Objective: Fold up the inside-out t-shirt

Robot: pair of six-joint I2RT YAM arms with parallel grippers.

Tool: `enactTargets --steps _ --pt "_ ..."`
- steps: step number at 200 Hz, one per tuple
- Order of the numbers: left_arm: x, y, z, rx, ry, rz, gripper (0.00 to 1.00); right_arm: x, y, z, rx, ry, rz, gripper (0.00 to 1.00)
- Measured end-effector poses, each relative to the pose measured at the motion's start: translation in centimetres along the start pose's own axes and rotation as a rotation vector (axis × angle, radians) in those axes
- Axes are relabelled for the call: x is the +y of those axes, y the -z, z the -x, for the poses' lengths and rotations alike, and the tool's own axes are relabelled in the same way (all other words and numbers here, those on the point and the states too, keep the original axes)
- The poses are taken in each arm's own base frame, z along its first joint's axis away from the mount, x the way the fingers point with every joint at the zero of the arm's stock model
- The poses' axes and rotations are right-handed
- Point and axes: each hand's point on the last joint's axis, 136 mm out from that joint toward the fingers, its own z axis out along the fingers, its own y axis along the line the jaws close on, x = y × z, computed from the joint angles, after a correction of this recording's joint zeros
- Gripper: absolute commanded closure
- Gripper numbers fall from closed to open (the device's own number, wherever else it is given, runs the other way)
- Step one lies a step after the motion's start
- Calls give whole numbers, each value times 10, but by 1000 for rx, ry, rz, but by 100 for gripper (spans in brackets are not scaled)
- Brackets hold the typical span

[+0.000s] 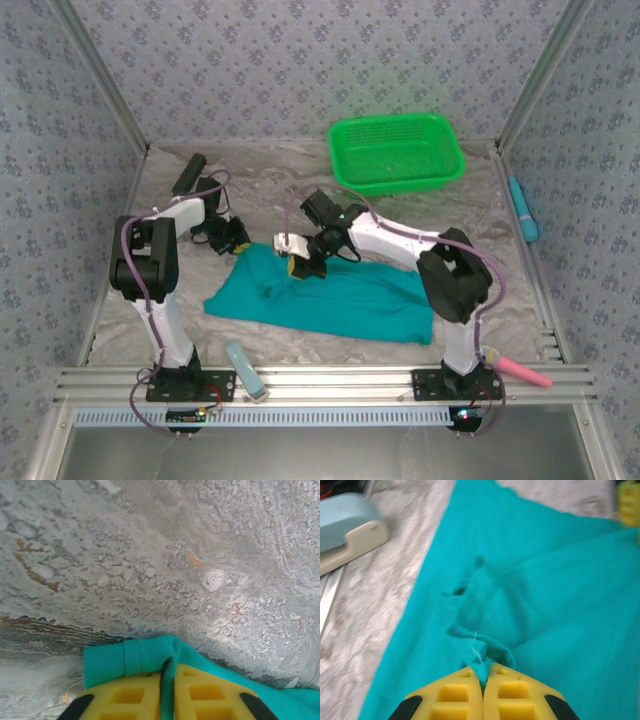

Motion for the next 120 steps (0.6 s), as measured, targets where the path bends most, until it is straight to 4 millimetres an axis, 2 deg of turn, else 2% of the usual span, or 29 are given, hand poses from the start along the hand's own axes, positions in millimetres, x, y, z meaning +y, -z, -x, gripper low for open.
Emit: enactTargets --steps 13,29,41,52,64,74,87,106,120 --pt "-2 1 1 0 -9 -6 72 20 -4 -12 42 36 18 71" --pt "-5 3 2 -2 -20 -12 61 39 -15 -34 110 40 42 68" --pt "-7 5 3 -2 -32 -17 55 46 -19 -53 160 18 45 65" --pt "-8 7 2 6 -32 -18 53 49 -19 -66 201 1 32 63" --pt "-8 10 -1 16 -37 -14 52 47 -14 -69 222 0 -8 58" --pt "-8 16 -6 24 -38 -12 52 40 -6 -61 209 13 -57 56" --pt "-11 27 -13 21 -45 -26 52 30 5 -40 169 54 -111 55" --pt "-15 42 -28 15 -50 -60 54 12 13 10 75 138 -187 54" --pt "-14 47 -39 23 -42 -78 54 3 7 50 11 199 -226 53"
